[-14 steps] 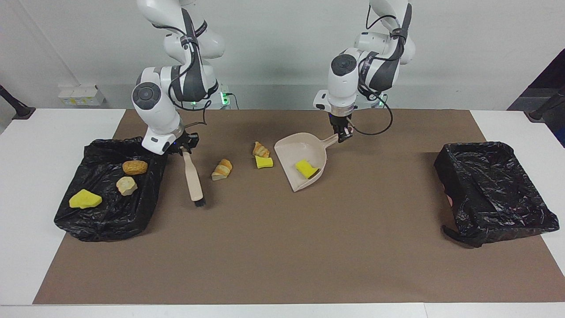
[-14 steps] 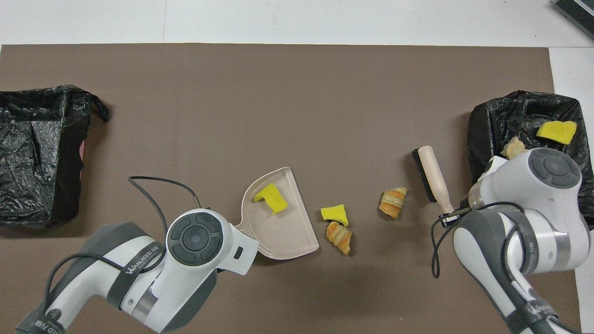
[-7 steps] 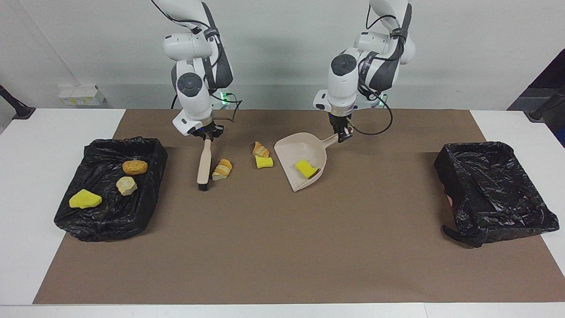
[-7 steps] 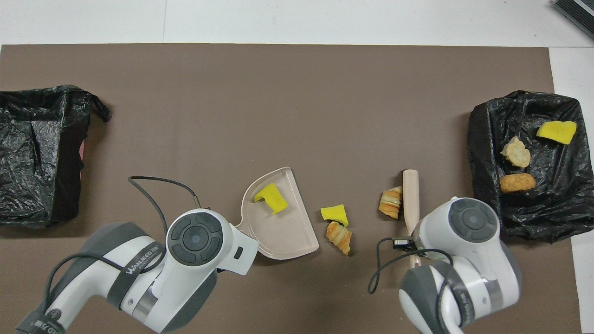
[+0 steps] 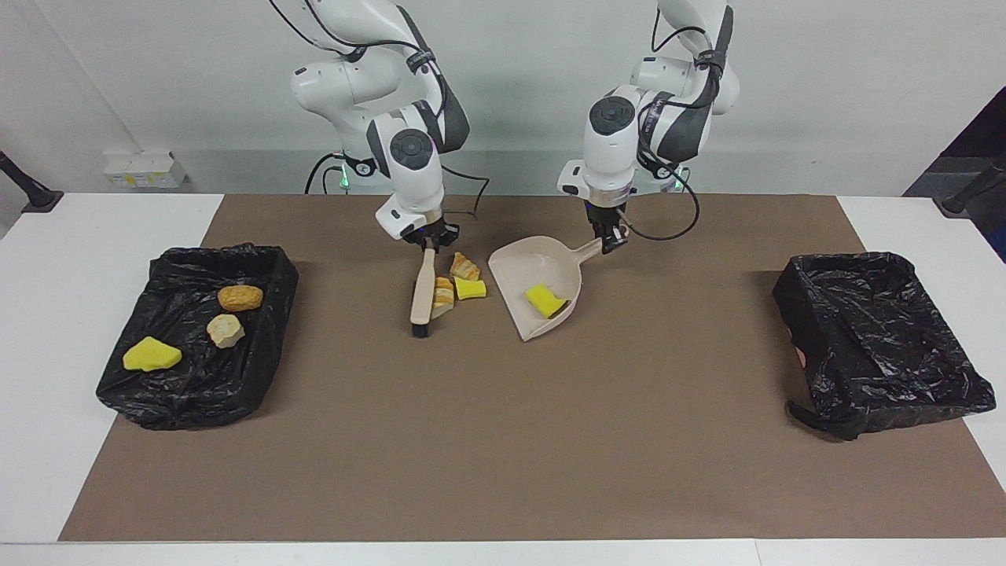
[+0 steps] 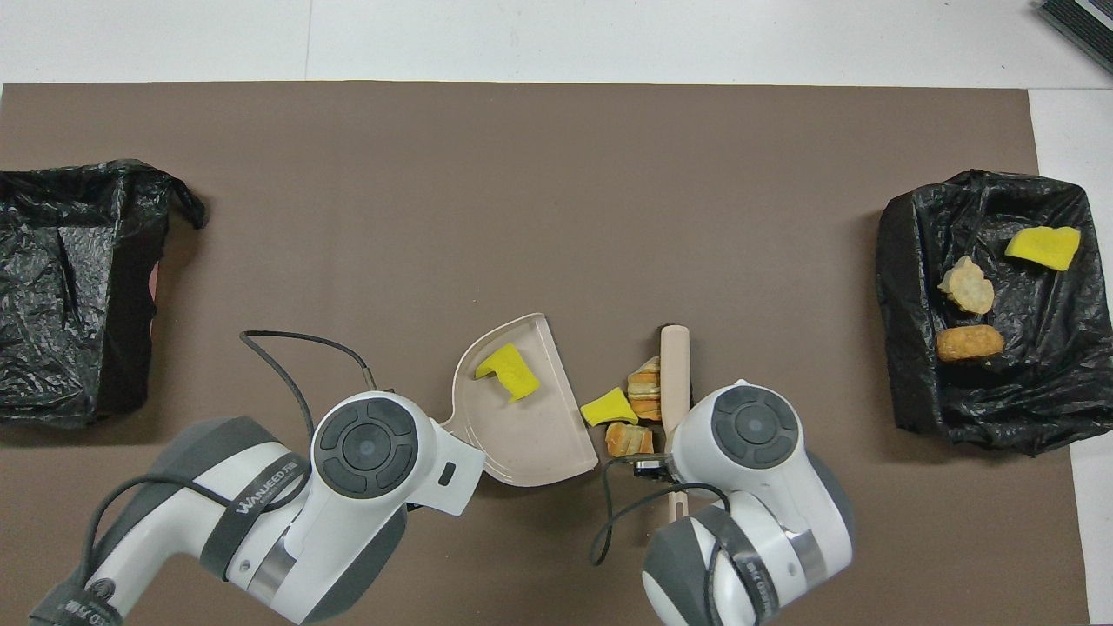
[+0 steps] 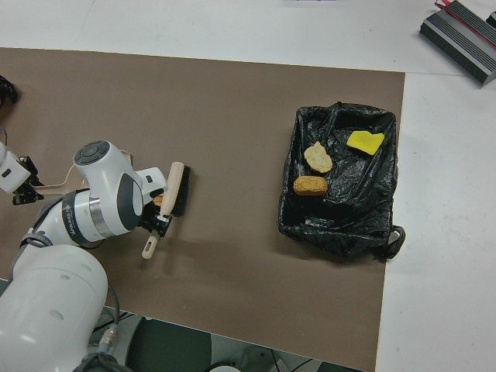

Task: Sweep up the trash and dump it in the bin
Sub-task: 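Sweep the remaining bread and sponge into the dustpan with the right gripper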

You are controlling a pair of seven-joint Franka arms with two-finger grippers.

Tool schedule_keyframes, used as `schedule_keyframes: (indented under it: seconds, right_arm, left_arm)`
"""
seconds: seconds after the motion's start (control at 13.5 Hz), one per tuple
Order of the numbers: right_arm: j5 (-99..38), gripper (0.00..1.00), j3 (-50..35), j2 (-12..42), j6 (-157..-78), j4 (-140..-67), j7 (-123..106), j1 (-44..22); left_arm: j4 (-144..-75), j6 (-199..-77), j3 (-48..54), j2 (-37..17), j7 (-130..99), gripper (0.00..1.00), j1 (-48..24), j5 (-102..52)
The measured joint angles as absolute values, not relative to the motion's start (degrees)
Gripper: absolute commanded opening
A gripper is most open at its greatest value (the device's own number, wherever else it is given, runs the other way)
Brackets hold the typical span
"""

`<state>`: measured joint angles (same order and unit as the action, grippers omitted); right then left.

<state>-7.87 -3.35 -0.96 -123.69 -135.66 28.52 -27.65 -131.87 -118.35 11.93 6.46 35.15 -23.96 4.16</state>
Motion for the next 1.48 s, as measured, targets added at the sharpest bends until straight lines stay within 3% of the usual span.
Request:
schedule_keyframes:
  seconds: [0.37,0.59,1.04,1.48]
  right_arm:
    - [-19.5,0.0,-3.7,5.8,-123.9,-123.8,26.7,-34.8]
    - [-20.2,0.0,-3.8,6.8,-122.3,-120.1,25.7,-36.9]
    - [-11.0,0.0,-2.3,3.6,-109.5,-119.0,22.8,-29.5]
    - [-5.3,0.0,-2.9,4.5,-111.7,-123.6,13.5,-27.6]
  left_arm:
    - [-131.9,-118.3,11.9,6.5,35.0,0.0,-24.0,4.1]
    - [-131.9,-118.4,11.7,6.4,31.7,0.0,-24.0,1.3]
    - [-132.0,-118.5,11.6,6.4,24.2,0.0,-23.9,0.3]
    - [-132.0,-118.5,11.6,6.4,23.8,0.0,-23.9,0.2]
